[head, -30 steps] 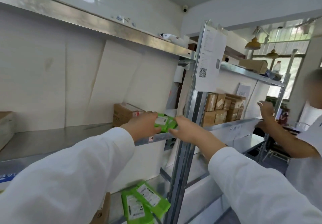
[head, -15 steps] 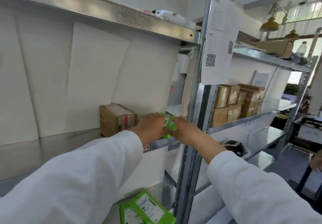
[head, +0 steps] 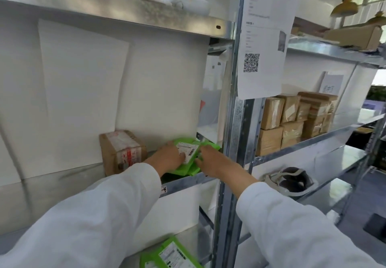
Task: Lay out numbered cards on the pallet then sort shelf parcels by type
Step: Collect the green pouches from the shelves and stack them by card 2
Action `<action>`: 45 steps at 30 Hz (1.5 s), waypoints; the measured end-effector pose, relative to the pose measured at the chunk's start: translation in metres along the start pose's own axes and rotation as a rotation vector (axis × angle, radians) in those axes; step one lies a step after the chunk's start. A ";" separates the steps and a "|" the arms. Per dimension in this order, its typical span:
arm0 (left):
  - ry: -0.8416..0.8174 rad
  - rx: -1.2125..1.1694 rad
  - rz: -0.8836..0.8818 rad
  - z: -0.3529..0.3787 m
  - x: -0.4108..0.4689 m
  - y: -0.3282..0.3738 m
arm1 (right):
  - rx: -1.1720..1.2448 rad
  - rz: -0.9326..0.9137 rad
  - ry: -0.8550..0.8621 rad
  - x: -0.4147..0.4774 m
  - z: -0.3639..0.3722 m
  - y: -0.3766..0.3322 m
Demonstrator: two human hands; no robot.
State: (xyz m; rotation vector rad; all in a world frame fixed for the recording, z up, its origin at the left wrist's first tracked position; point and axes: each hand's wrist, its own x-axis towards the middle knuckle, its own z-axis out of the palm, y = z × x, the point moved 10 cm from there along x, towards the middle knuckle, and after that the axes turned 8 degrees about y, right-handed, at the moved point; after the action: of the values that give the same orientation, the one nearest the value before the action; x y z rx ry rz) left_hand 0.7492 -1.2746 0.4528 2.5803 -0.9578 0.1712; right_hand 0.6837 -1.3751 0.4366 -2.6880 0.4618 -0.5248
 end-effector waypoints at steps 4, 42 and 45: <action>-0.025 -0.140 -0.128 0.001 0.005 -0.008 | -0.110 0.094 0.050 0.006 0.004 0.019; 0.216 -0.666 -0.585 0.013 -0.040 -0.018 | 0.632 0.254 0.084 -0.030 -0.014 0.013; 0.245 -0.702 -0.591 0.010 -0.053 -0.009 | 0.796 0.335 0.084 -0.041 -0.012 0.022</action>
State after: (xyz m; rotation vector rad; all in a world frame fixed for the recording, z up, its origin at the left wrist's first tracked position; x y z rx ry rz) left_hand 0.7144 -1.2403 0.4274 2.0039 -0.0954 -0.0168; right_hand 0.6378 -1.3824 0.4260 -1.7940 0.5639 -0.5695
